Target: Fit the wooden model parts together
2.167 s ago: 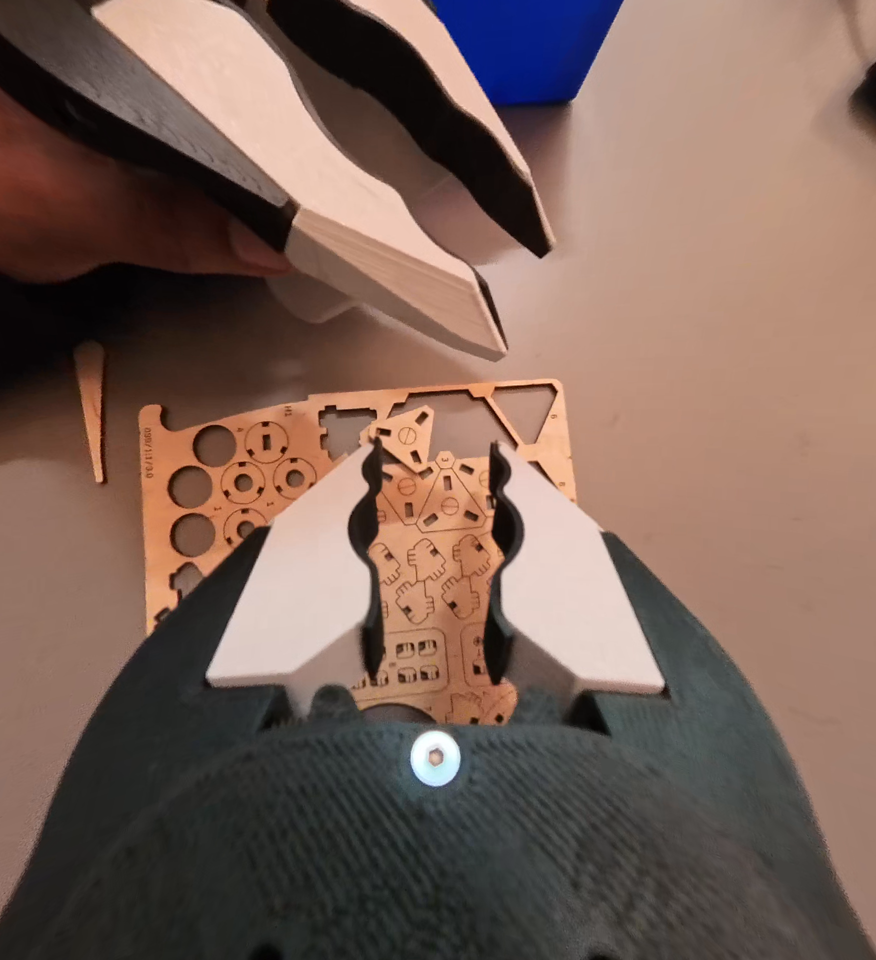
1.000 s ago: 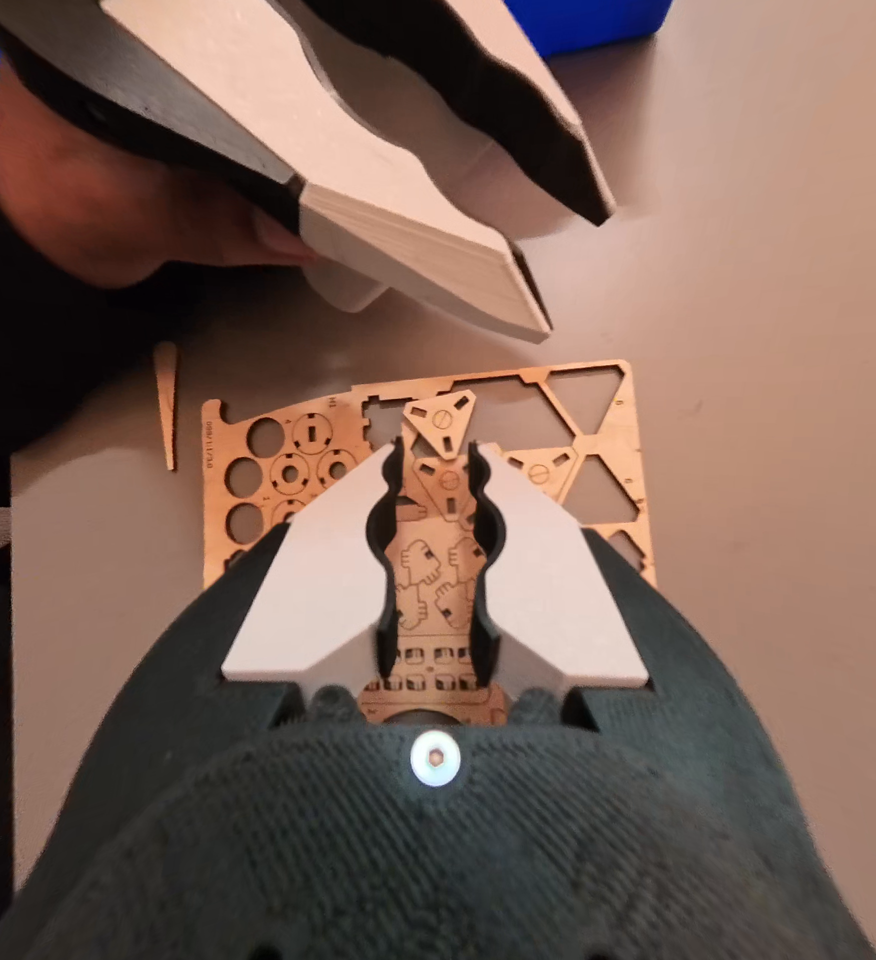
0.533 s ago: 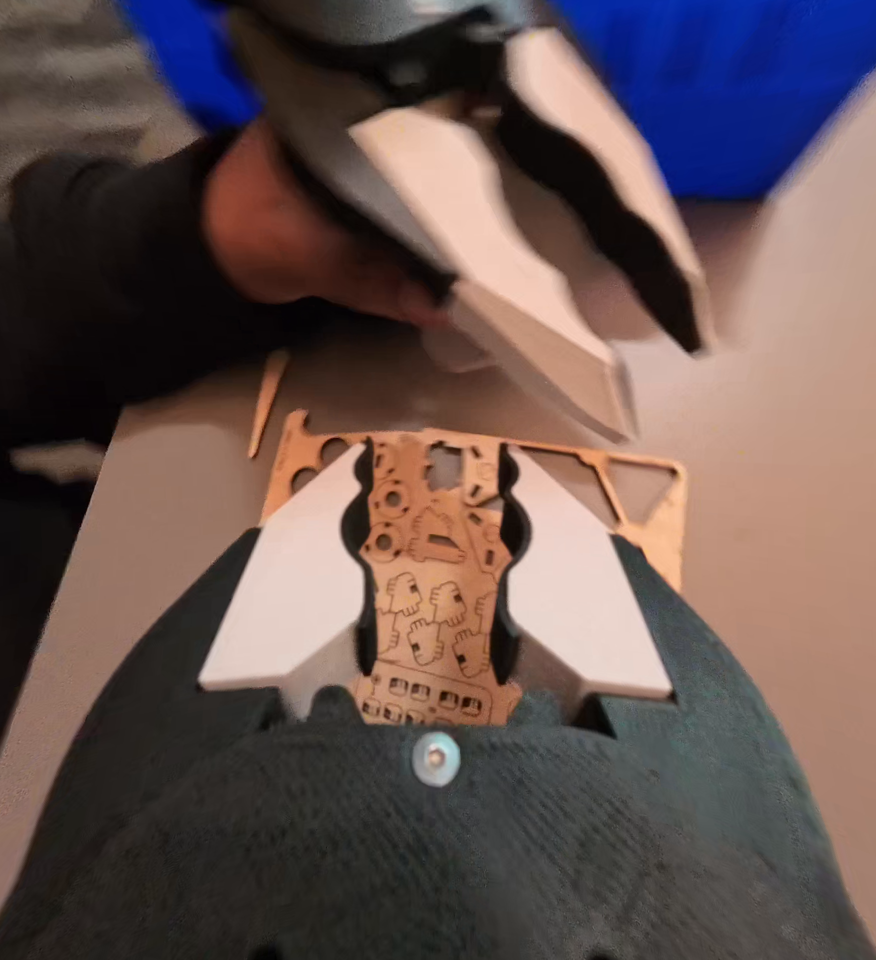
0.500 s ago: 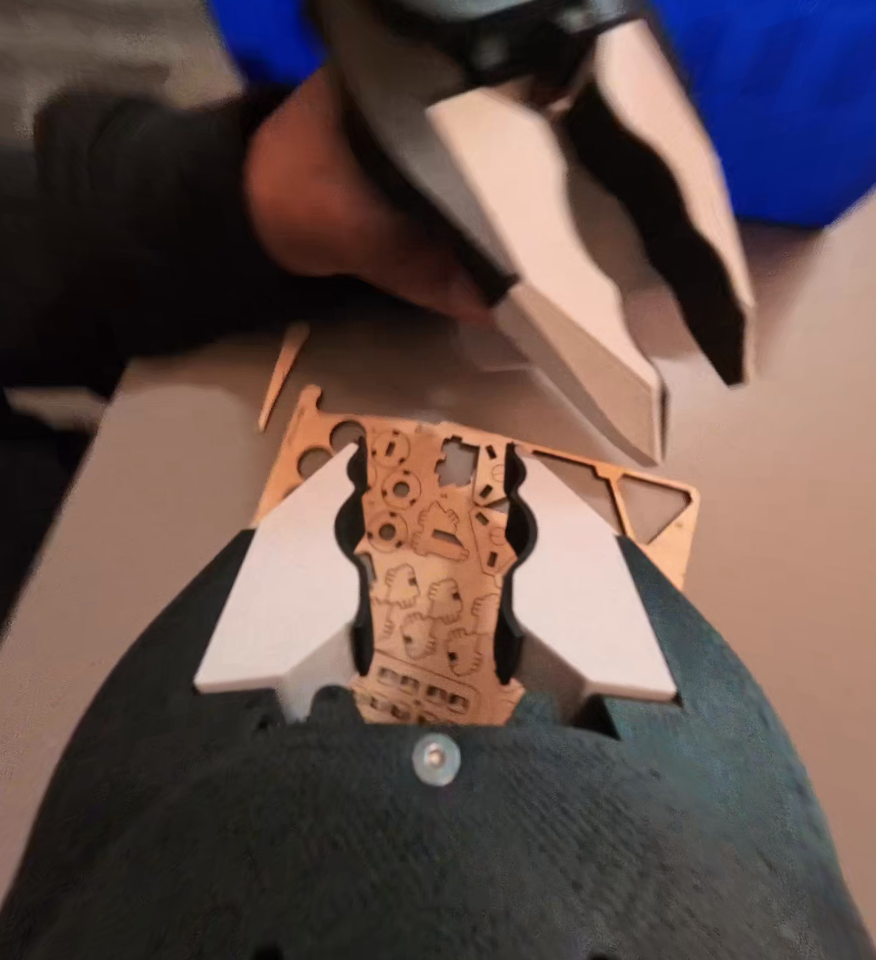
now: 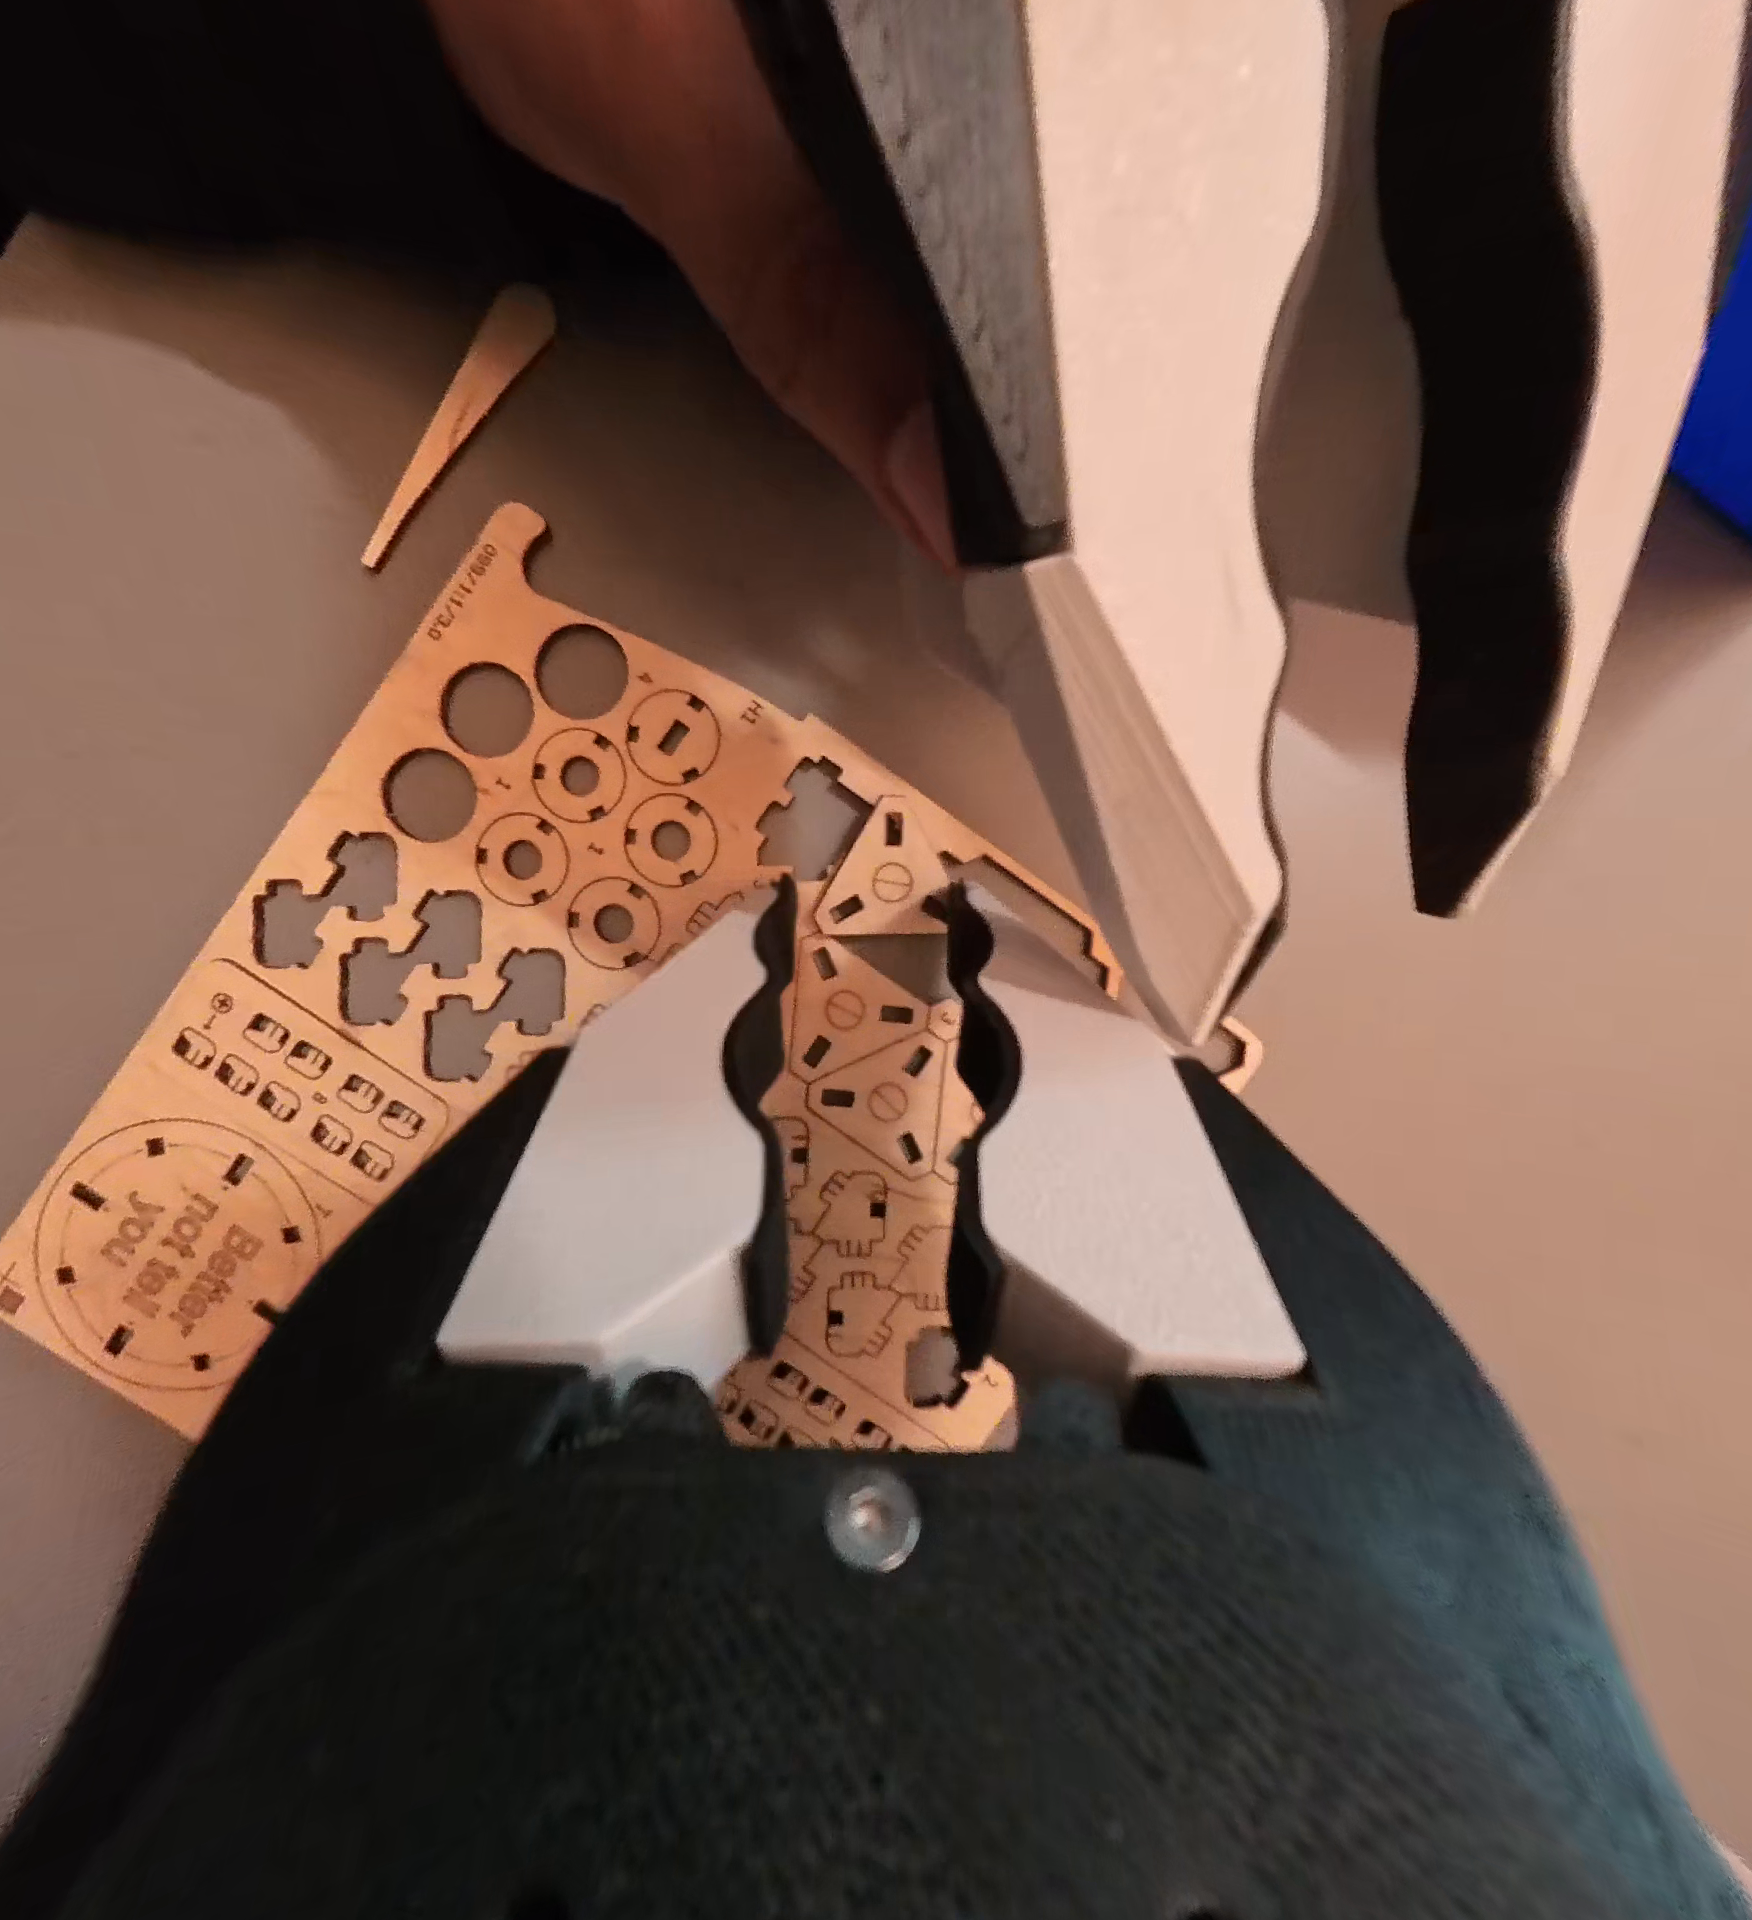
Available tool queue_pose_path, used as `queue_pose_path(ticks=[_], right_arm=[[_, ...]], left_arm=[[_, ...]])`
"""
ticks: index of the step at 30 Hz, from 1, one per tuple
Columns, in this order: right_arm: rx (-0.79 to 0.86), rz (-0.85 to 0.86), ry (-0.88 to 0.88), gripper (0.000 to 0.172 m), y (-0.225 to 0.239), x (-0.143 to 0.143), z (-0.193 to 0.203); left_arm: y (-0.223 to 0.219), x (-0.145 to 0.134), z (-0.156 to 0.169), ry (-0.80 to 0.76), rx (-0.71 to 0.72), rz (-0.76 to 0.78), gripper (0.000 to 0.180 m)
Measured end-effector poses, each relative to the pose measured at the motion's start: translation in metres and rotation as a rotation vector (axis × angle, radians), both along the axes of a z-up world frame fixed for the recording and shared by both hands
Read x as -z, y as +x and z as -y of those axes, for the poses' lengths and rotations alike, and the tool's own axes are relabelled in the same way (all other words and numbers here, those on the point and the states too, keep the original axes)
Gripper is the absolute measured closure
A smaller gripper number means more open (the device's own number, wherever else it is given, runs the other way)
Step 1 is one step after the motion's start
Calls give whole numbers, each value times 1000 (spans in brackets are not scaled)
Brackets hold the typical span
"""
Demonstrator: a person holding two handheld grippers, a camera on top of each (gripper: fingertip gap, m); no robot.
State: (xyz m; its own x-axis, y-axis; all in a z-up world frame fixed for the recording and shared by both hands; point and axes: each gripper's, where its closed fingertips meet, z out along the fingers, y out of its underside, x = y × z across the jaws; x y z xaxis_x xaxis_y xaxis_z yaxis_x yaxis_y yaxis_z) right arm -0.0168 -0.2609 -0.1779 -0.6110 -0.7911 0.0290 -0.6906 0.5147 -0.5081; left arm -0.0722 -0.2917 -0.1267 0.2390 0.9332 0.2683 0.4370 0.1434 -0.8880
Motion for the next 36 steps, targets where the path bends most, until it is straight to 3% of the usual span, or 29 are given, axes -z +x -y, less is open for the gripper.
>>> queue_pose_path(ticks=[4,7,16,19,22,24,31,36], right_arm=[[31,-10,-38,167,-3,-4,2],[60,-18,-62,172,-5,-7,1],[191,21,-93,138,-5,-2,9],[207,43,-91,139,-4,-1,11],[210,42,-90,164,-7,-2,12],[217,39,-92,172,-10,-4,12],[276,-31,-153,172,-26,-11,18],[310,-8,-109,145,-22,-4,17]], left_arm=[[0,0,0,2,3,0,143],[0,0,-1,4,7,1,143],[0,0,-1,6,7,2,143],[0,0,-1,6,6,1,143],[0,0,-1,8,4,-2,143],[0,-1,-1,11,5,-5,143],[0,-3,-1,22,6,-15,143],[0,-4,0,24,5,-18,143]])
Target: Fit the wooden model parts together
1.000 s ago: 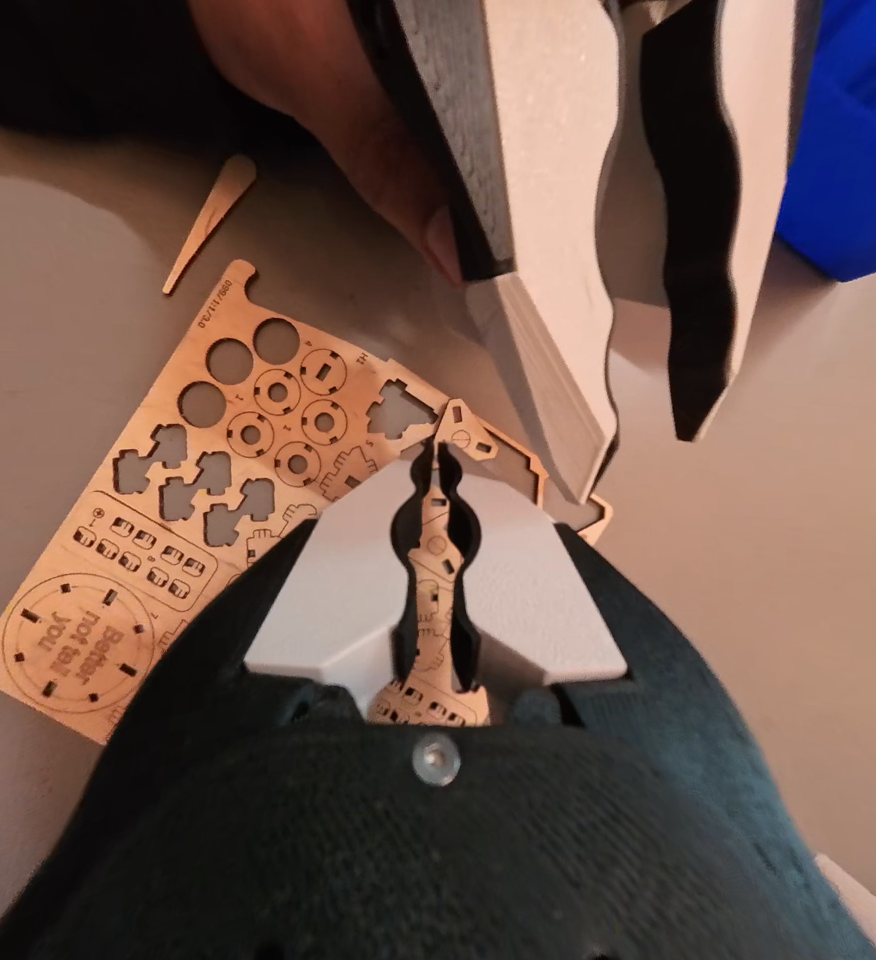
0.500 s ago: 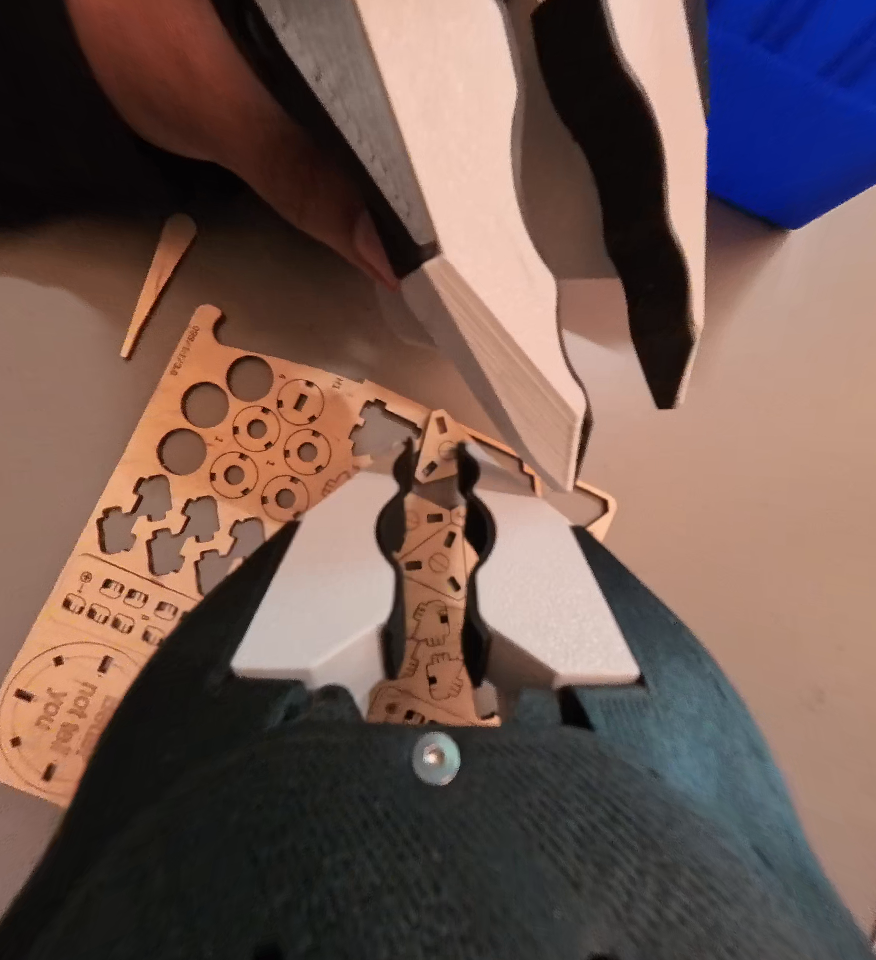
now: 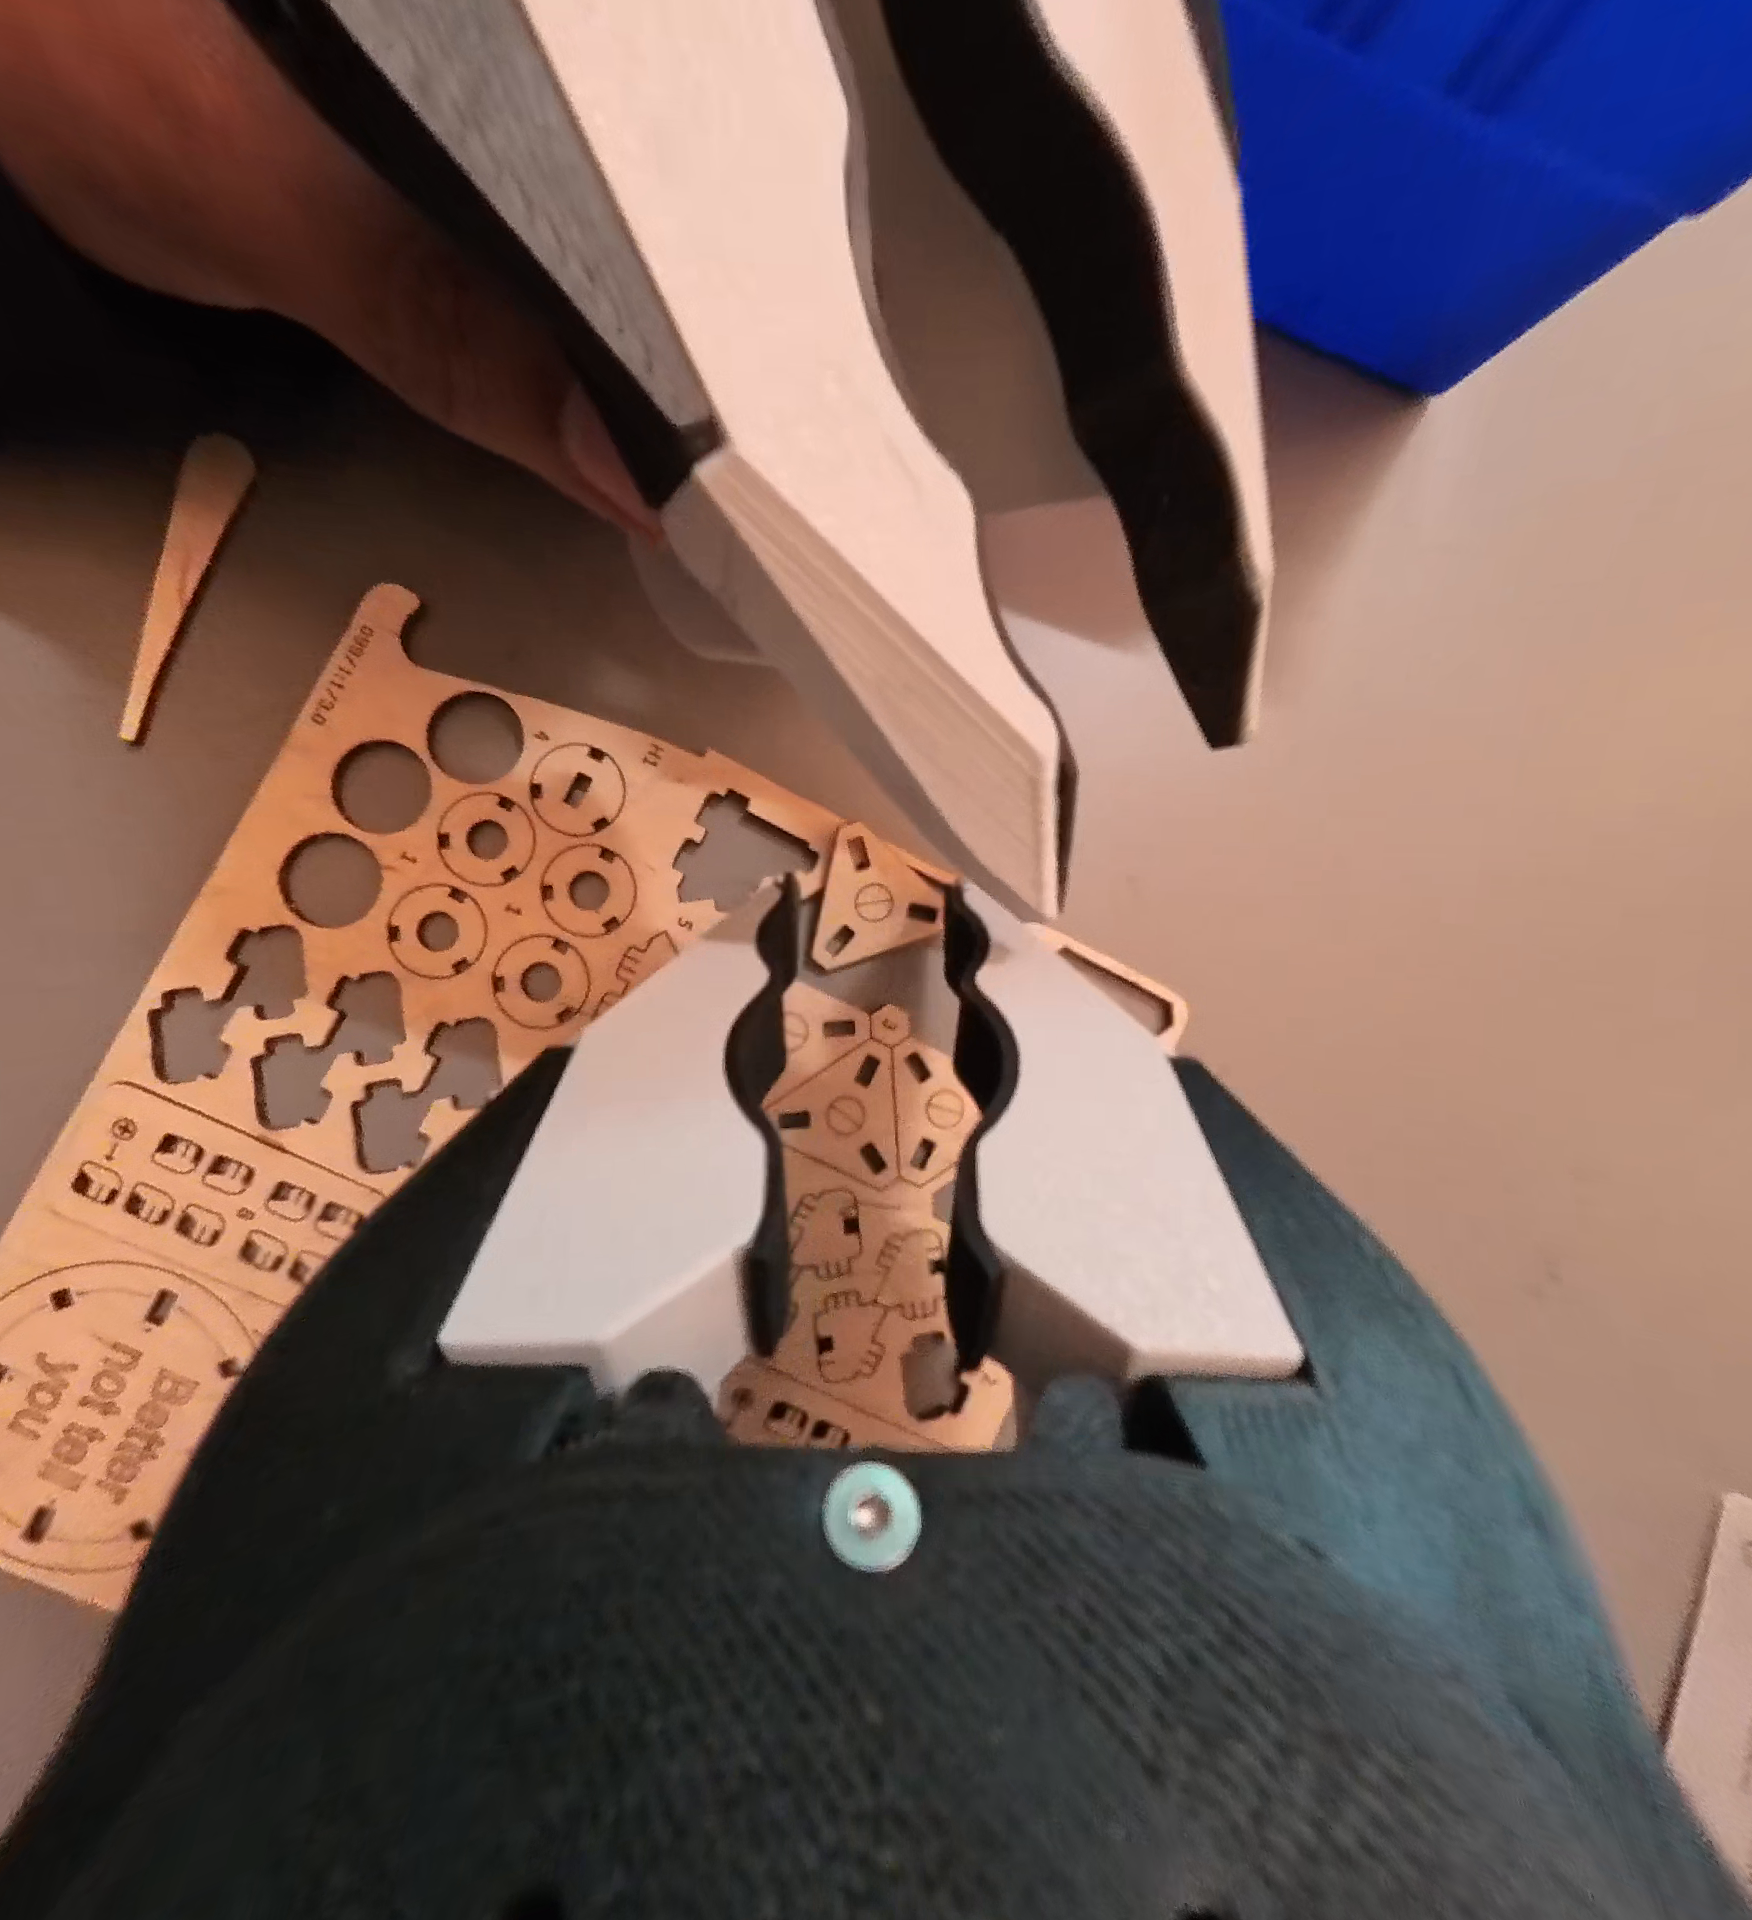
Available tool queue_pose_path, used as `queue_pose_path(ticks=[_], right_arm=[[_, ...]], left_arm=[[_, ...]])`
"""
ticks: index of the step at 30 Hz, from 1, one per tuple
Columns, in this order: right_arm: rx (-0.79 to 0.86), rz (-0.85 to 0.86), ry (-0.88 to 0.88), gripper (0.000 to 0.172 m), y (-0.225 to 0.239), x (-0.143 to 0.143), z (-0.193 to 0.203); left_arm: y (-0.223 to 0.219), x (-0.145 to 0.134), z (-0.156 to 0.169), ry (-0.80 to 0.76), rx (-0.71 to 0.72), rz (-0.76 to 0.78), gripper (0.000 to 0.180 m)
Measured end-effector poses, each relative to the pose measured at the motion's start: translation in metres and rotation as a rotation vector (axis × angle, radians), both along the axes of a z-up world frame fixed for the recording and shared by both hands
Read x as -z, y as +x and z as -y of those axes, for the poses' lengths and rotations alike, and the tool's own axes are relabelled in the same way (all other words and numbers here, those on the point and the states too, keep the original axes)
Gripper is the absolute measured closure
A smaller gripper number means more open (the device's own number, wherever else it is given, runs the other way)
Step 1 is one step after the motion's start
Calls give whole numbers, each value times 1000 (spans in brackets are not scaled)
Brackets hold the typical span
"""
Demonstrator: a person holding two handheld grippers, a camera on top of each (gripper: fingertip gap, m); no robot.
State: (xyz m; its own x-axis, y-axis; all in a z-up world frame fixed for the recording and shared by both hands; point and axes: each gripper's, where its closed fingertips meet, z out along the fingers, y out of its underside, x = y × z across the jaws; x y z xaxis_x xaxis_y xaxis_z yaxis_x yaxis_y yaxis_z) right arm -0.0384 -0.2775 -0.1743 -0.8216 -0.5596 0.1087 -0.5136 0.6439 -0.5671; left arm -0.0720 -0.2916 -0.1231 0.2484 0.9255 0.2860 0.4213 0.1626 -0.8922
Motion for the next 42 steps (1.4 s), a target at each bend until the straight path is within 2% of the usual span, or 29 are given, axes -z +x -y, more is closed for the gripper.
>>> queue_pose_path(ticks=[7,9,11,17,22,26,32,36,40,42], right_arm=[[50,102,71,144,-2,4,0],[68,111,90,140,-5,5,0],[78,101,95,146,-7,6,1],[50,88,62,147,-8,-5,-3],[-112,-34,-54,147,-11,-30,-9],[-257,-193,3,147,-17,-18,-18],[-364,-197,85,146,1,-7,-19],[-288,-220,111,136,-7,-3,-18],[-50,-176,99,129,-14,-2,-26],[-8,-166,73,127,-11,0,-35]], left_arm=[[0,0,1,1,-2,-1,143],[0,0,0,1,-2,-2,143],[0,0,1,1,-2,-2,143],[0,-1,0,3,0,-5,143],[0,-2,0,5,-1,-9,143],[0,-1,1,3,-3,-6,143],[0,0,1,-1,-6,-1,143],[0,-1,1,0,-4,-4,143],[0,-3,1,7,-2,-14,144],[0,-4,0,13,2,-21,143]])
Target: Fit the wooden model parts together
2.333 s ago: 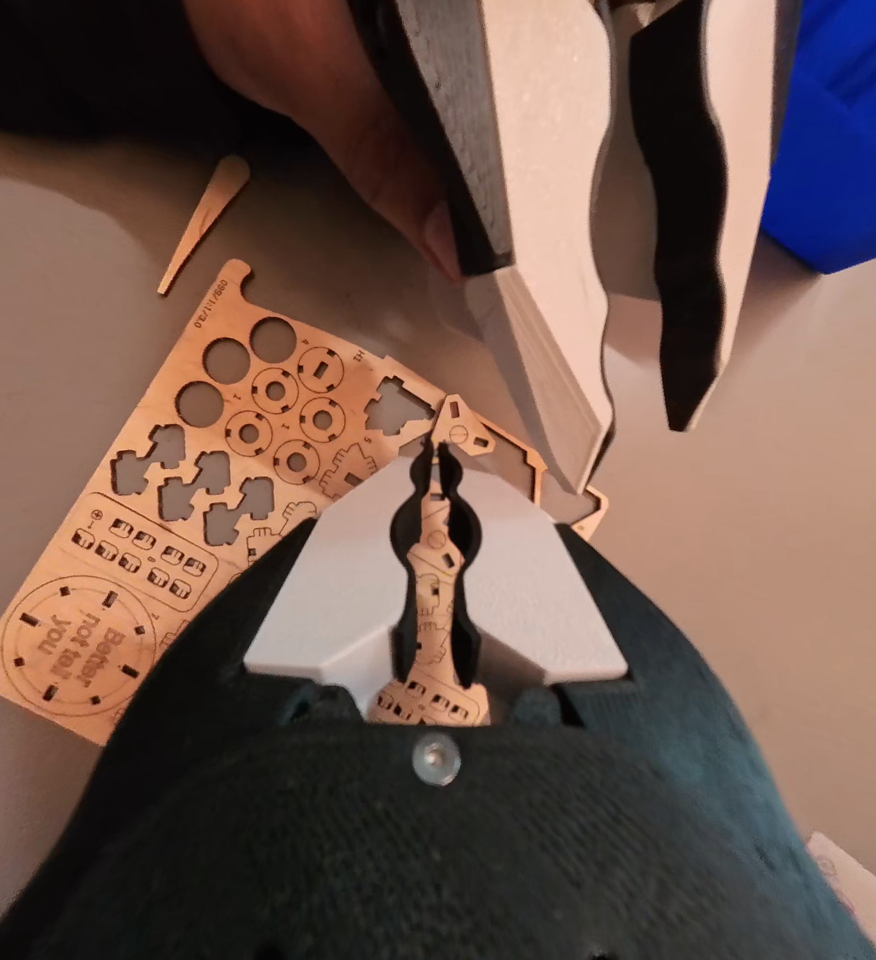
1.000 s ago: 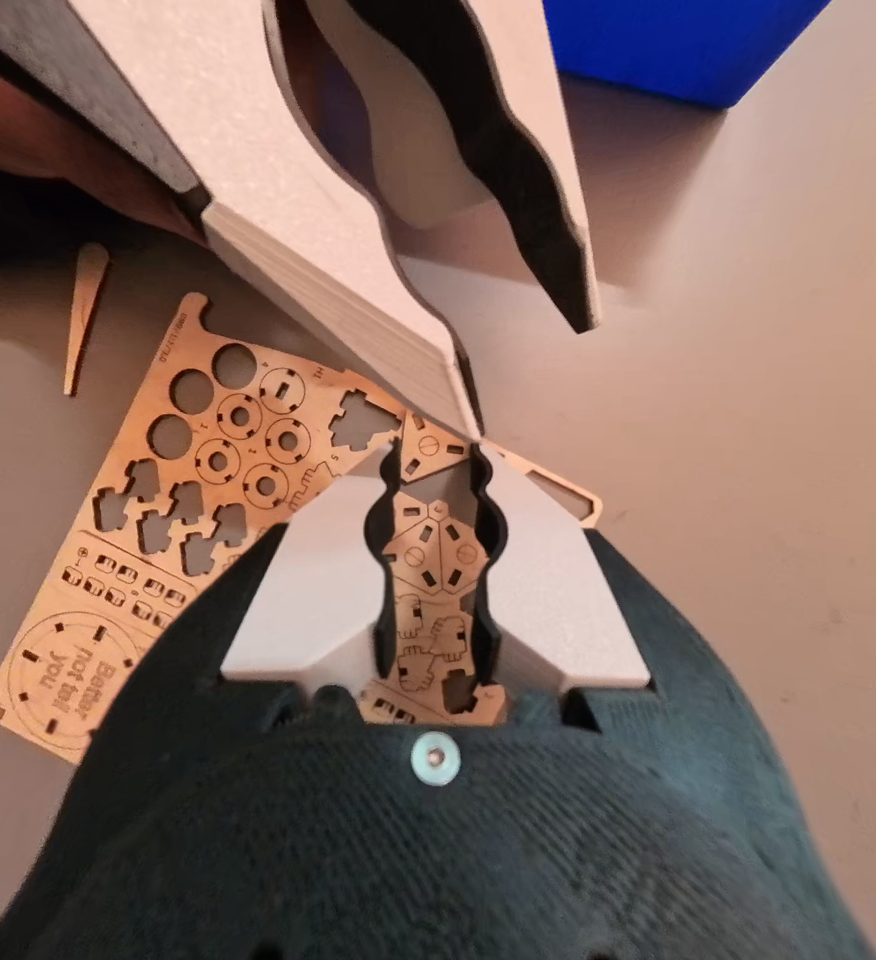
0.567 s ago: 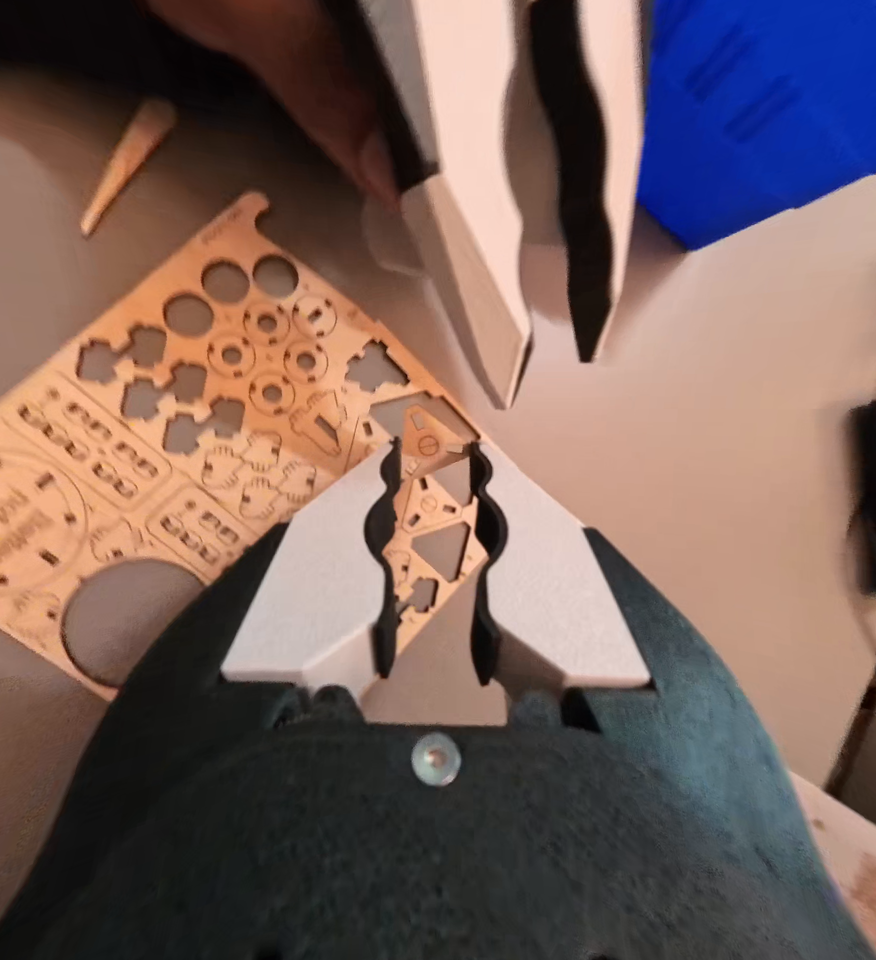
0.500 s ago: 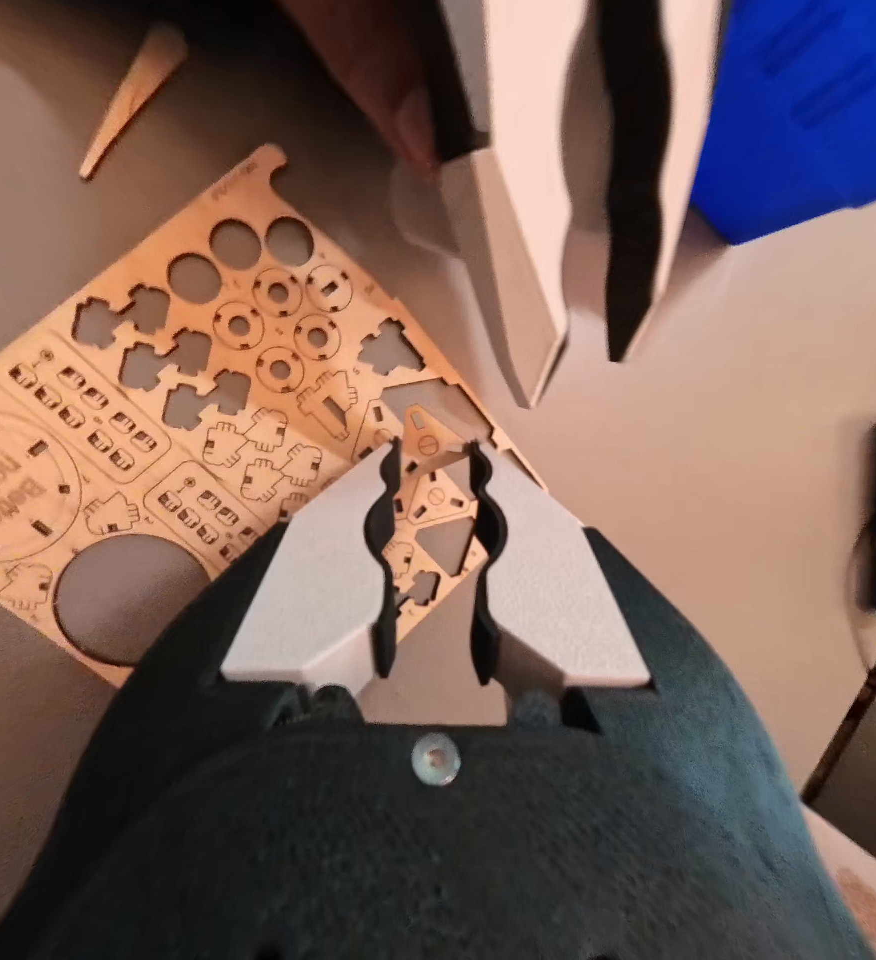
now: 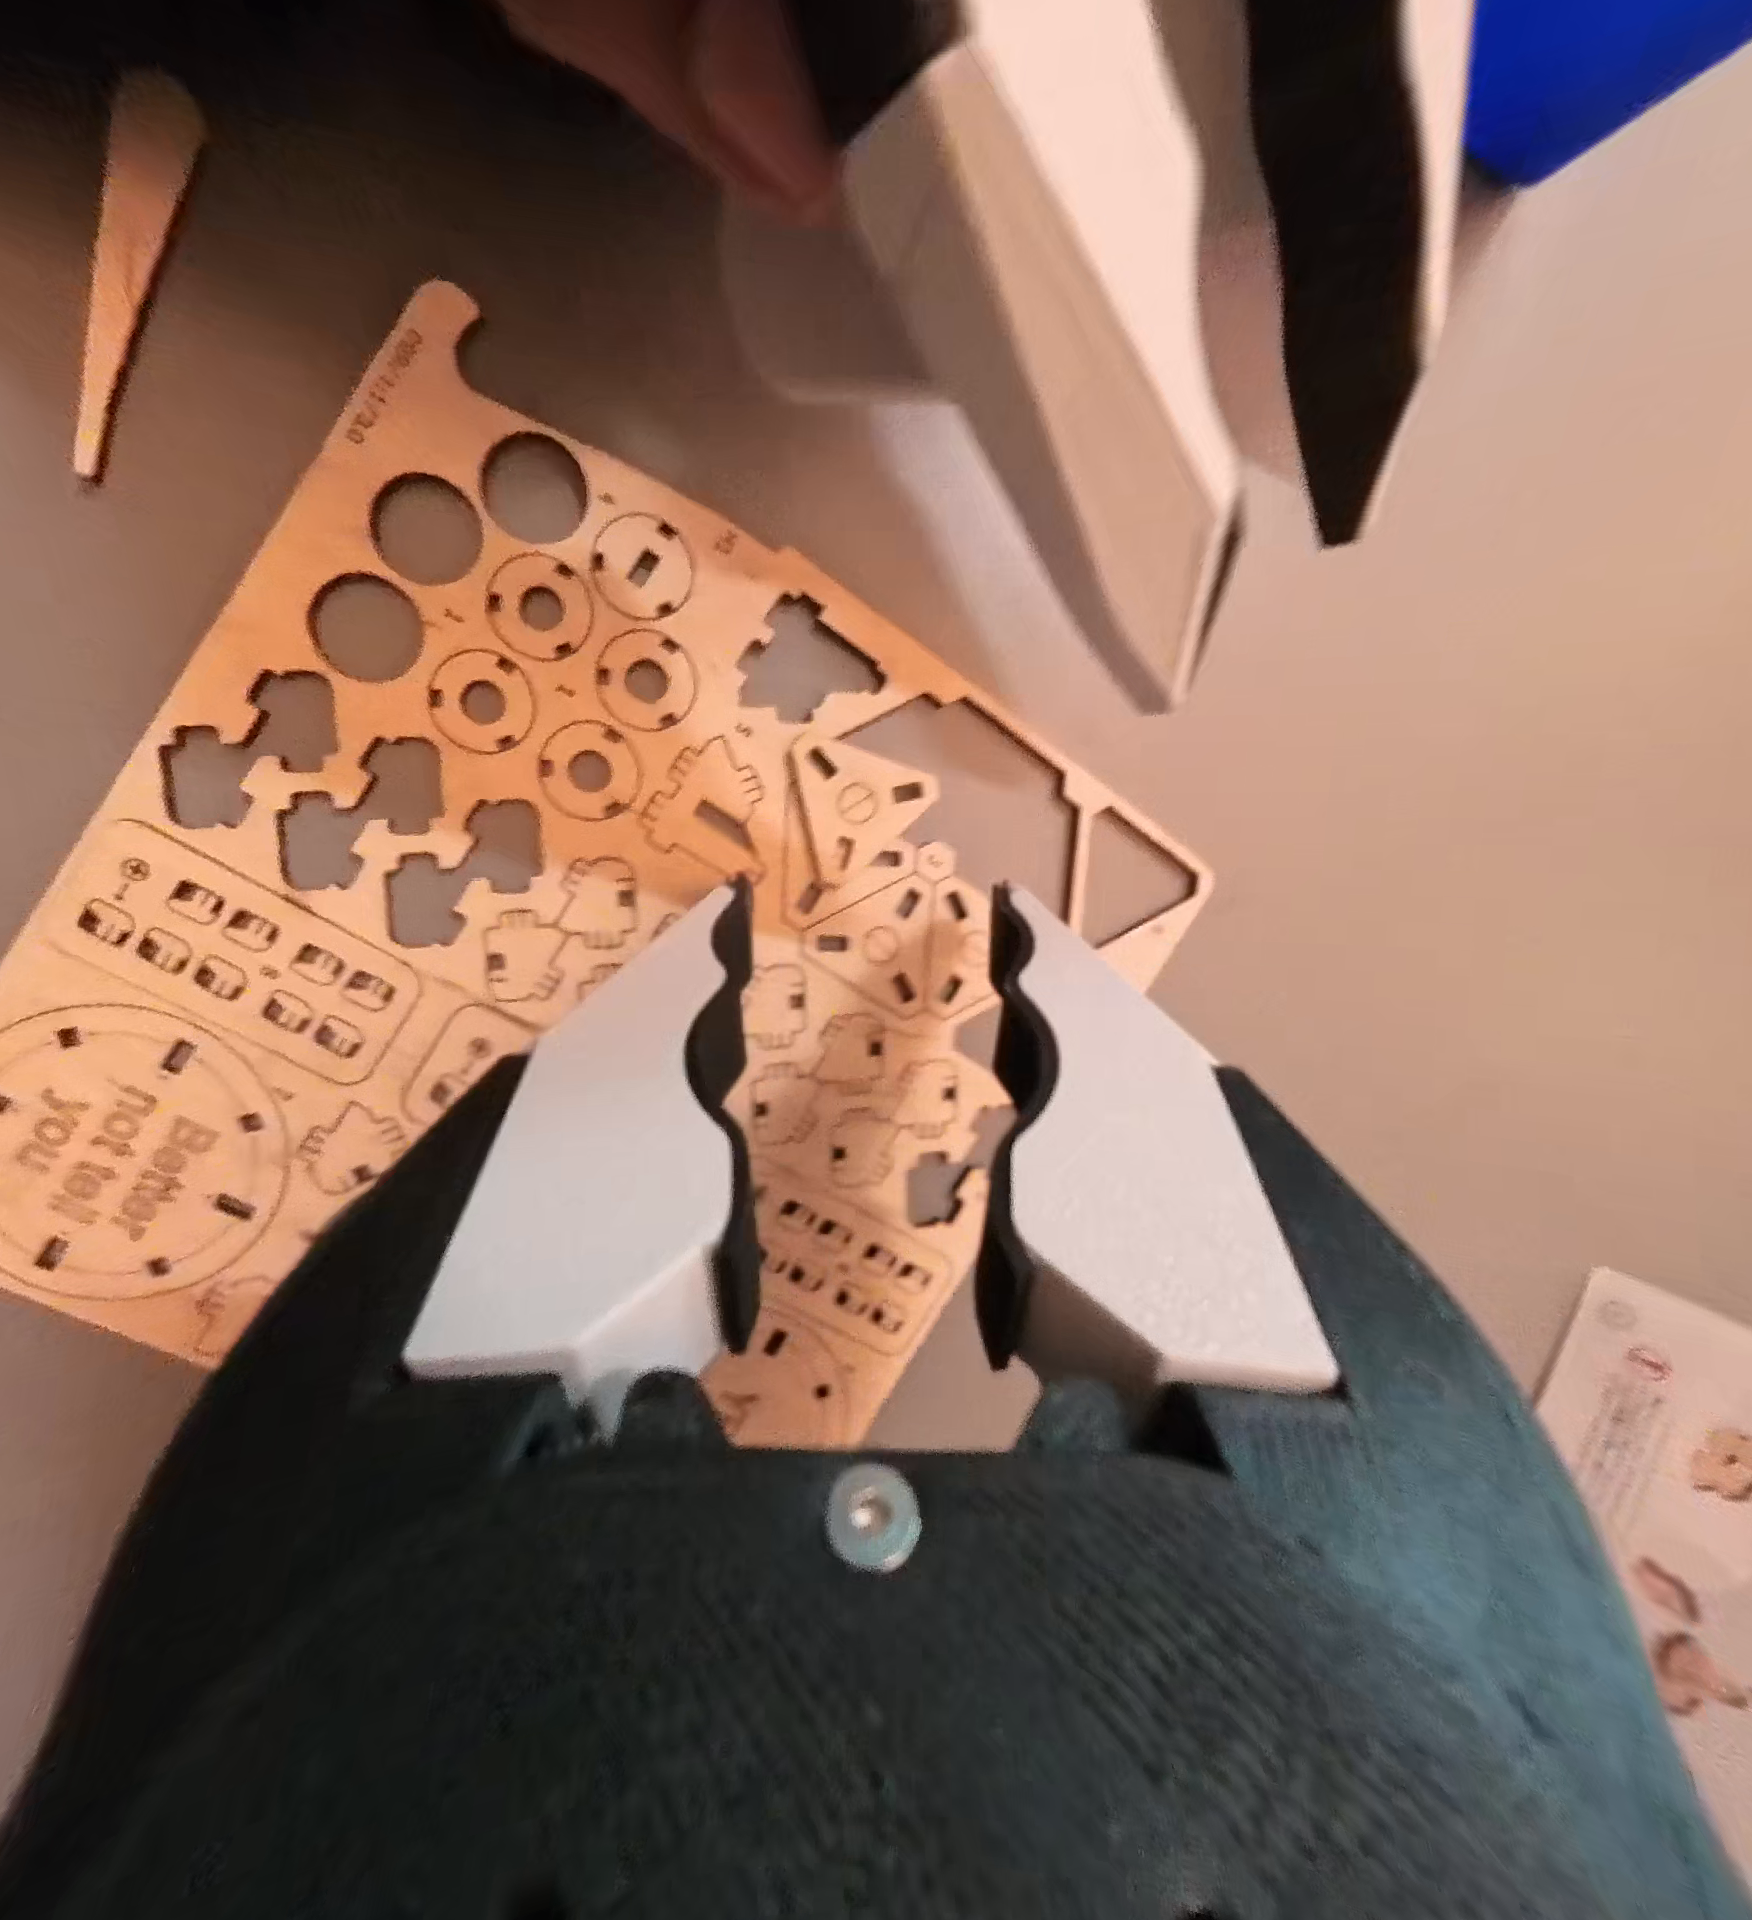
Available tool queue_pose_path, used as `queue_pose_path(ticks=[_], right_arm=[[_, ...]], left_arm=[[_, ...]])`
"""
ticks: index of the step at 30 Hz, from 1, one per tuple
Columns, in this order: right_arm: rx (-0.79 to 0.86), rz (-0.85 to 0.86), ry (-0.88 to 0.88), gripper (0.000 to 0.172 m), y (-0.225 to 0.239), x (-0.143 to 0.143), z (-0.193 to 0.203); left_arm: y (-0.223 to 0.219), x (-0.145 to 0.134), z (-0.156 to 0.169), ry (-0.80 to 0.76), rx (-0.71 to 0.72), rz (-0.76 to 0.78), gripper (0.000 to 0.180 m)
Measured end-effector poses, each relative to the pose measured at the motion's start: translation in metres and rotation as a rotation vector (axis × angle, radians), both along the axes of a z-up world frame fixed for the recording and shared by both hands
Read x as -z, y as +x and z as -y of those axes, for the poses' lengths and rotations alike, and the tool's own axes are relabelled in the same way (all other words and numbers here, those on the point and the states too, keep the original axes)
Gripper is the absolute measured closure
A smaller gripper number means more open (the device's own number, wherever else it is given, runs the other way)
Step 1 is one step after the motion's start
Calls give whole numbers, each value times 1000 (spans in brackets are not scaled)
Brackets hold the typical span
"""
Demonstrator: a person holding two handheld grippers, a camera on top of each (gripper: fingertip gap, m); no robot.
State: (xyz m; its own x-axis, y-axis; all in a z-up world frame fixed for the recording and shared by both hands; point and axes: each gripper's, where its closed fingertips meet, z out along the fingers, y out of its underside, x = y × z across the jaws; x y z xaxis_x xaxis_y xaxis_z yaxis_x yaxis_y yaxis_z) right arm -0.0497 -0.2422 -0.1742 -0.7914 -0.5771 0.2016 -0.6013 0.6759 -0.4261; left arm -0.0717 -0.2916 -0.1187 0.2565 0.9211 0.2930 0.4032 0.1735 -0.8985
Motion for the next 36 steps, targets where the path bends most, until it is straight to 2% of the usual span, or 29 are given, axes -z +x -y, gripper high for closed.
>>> queue_pose_path(ticks=[2,6,12,17,21,26,31,36], right_arm=[[6,-7,-38,131,1,0,-3],[33,2,-53,134,-3,-1,0],[42,69,-91,135,-4,0,14],[127,10,-171,138,-20,-4,25],[111,30,-192,136,-11,-10,21],[72,37,-157,136,-3,-6,20],[76,273,-45,123,15,-2,22],[83,273,-18,133,5,1,28]], left_arm=[[0,-2,-2,8,10,-8,144],[3,-23,-4,23,14,-120,149],[3,-16,-1,8,2,-88,149],[2,-16,-2,13,6,-85,149],[2,-15,-3,18,13,-81,149],[2,-15,-3,18,13,-78,149],[2,-14,-3,14,13,-73,149],[2,-14,-3,15,14,-75,149]])
